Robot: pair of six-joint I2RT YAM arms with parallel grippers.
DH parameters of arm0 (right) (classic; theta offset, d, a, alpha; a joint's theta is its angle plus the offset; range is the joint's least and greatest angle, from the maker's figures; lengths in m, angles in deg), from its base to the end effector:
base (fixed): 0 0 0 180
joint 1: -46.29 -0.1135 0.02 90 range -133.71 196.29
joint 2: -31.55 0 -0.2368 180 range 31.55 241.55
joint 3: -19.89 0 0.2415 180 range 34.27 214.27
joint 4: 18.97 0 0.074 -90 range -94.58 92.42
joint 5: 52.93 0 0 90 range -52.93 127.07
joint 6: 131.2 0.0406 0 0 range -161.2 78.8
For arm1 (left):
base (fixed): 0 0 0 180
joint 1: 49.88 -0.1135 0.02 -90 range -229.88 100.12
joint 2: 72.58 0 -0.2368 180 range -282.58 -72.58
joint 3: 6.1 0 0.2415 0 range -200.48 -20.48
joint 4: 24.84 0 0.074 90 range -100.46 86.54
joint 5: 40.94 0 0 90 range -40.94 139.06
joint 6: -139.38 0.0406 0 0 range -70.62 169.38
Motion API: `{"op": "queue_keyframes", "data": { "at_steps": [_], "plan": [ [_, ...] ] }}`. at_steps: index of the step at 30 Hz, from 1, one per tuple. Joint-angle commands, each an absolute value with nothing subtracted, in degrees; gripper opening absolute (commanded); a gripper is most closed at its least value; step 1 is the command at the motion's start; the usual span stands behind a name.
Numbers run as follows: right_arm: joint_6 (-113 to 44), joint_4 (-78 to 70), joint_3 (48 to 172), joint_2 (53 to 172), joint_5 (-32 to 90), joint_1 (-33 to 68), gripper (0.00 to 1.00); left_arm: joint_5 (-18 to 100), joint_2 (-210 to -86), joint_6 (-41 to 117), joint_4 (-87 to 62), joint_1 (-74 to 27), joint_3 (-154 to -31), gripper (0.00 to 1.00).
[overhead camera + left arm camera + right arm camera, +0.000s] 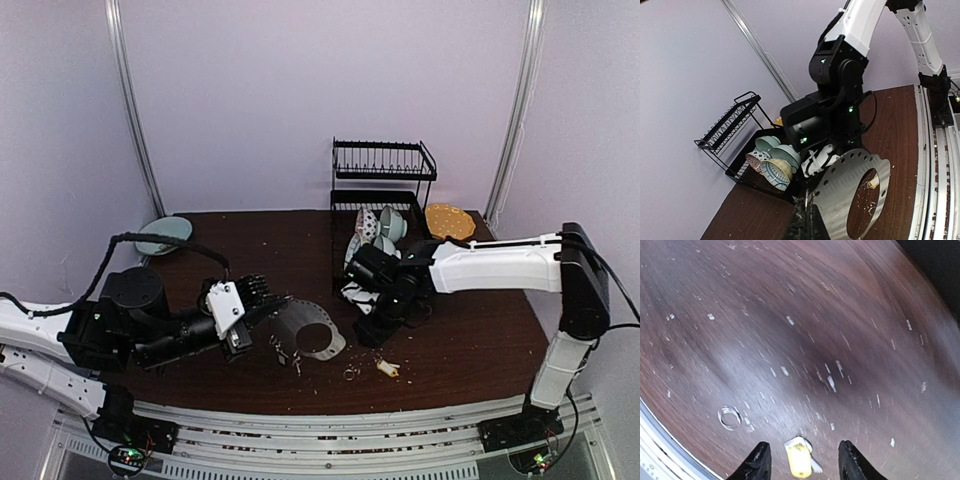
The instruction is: Put the keys on the keyring
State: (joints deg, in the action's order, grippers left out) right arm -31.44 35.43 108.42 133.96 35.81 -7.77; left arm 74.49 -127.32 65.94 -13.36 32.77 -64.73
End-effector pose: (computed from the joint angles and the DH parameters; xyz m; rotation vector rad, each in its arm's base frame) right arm 0.2034 0.2821 0.1804 -1.0667 2.6047 0.3117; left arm 0.0472 -0.2298 0.3086 1.0653 1.3427 -0.4848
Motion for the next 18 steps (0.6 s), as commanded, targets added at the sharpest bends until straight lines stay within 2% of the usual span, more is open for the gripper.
{"op": "queue_keyframes", "data": {
  "at_steps": [1, 6, 9, 13, 18],
  "plan": [
    [-18.95, 22.07, 93.75, 125.68, 32.61, -7.22, 0.47, 74.17, -126.49, 65.46, -17.05, 32.48, -65.48, 0.00],
    [-13.11, 6.41, 81.28, 117.87, 27.28, -6.99, 0.40, 74.52, -127.72, 65.25, -15.82, 32.48, -66.43, 0.00],
    [-11.88, 3.38, 77.33, 115.42, 27.30, -4.94, 0.38, 74.43, -127.66, 64.74, -15.70, 32.48, -66.37, 0.00],
    [-11.84, -1.14, 74.66, 114.66, 25.31, -3.65, 0.38, 74.11, -127.47, 64.69, -16.26, 32.48, -66.20, 0.00],
    [-13.15, -0.79, 76.50, 118.60, 23.22, -3.57, 0.33, 74.11, -127.78, 64.76, -16.14, 32.48, -66.46, 0.00]
  ]
}}
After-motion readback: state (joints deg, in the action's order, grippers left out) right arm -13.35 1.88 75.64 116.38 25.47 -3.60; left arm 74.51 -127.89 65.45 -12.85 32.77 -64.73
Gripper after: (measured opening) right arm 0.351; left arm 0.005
